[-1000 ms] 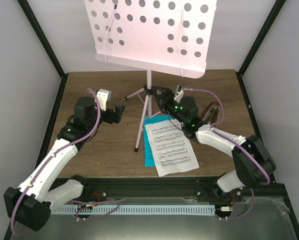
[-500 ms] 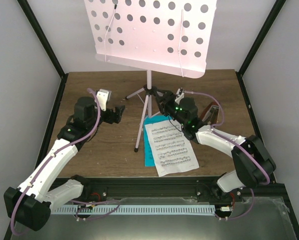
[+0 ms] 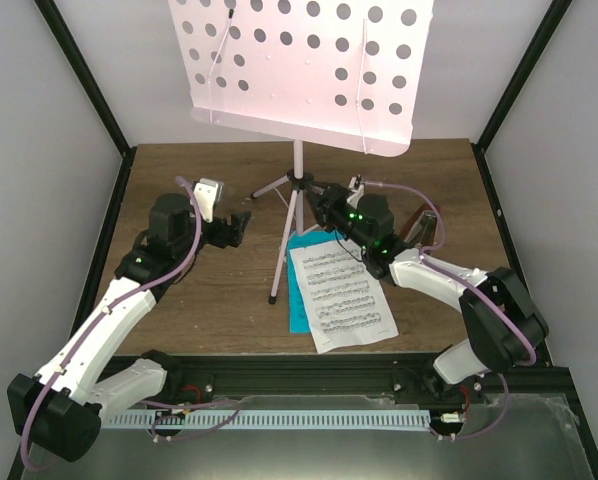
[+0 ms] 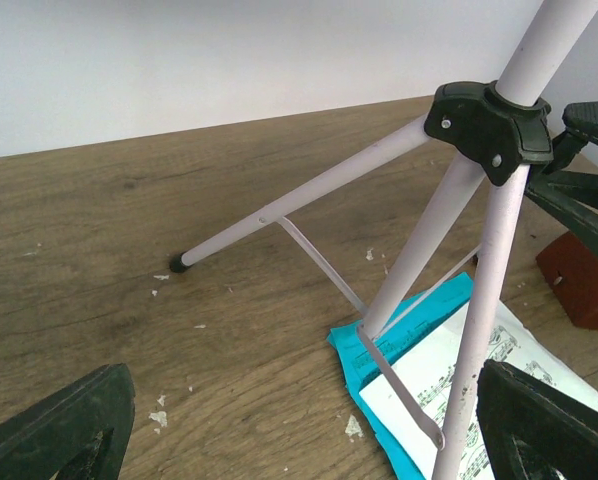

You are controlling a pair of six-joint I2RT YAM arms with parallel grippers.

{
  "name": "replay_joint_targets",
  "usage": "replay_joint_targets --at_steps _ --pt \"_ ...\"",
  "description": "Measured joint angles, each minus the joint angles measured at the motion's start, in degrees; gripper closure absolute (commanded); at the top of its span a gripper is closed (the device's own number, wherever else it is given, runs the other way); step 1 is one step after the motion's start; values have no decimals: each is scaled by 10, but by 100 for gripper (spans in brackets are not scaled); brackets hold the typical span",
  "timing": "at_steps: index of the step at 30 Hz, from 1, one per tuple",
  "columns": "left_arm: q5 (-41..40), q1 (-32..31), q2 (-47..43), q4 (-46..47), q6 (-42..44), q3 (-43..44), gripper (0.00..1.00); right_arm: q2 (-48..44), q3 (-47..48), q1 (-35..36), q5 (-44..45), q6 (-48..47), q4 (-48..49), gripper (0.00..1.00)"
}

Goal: Pack up the instrument practice props

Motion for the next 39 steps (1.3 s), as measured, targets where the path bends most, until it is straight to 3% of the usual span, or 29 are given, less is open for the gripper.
replay_joint_targets --at_steps 9,13,17,21,25,31,39 --pt "0 -1 0 0 2 0 6 5 -2 1 -12 24 20 89" --pt "0 -1 0 0 2 0 5 5 -11 1 -10 30 33 88" --pt "0 -1 0 0 3 0 6 4 -20 2 -7 29 50 69" --pt "0 -1 0 0 4 0 6 3 -25 1 7 23 50 69" --pt "2 -2 -1 0 5 0 5 -6 -27 1 21 9 48 76" --pt "3 -4 -2 0 7 0 6 -12 -27 0 27 -21 36 99" --pt "3 -4 -3 0 9 0 5 -7 -27 0 9 -56 52 99"
